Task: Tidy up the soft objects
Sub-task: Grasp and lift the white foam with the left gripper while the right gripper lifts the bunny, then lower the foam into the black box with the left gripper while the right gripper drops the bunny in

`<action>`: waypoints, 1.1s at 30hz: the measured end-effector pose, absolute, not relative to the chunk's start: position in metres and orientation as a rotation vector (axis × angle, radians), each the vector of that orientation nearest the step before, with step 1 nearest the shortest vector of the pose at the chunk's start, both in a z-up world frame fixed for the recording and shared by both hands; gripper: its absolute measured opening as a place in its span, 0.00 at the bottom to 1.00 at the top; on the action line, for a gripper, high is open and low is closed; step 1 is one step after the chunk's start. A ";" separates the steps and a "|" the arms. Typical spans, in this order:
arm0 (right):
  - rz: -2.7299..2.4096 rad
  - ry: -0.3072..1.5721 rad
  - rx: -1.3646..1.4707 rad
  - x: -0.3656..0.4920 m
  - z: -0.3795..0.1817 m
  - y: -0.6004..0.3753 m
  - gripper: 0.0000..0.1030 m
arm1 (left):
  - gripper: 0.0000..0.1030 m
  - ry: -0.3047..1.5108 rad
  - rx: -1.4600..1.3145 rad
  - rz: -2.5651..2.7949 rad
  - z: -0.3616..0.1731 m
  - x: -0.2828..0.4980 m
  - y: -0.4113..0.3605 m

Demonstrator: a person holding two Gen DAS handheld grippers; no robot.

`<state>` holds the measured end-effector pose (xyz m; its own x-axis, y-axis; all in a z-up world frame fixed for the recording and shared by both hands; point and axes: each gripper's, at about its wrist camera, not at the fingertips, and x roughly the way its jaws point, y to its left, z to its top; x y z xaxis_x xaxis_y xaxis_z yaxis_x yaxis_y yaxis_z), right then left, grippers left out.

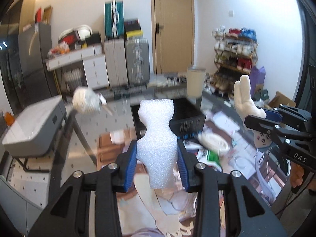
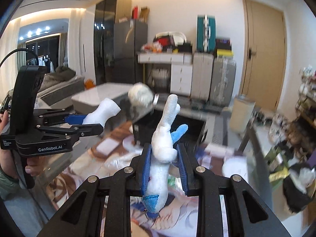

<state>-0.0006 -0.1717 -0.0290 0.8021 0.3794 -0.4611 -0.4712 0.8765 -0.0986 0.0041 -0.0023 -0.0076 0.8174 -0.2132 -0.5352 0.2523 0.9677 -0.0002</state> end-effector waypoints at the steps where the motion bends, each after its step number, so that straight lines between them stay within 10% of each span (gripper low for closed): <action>1: 0.460 0.412 -0.221 -0.006 -0.026 -0.171 0.25 | 0.35 0.531 0.079 -0.244 -0.004 0.001 -0.003; 12: 0.382 0.133 -0.221 -0.057 -0.001 -0.175 0.25 | 0.35 0.193 0.037 -0.229 0.030 -0.046 0.013; 33: 0.383 0.097 -0.194 -0.021 0.029 -0.155 0.25 | 0.36 0.113 0.030 -0.233 0.054 -0.019 0.018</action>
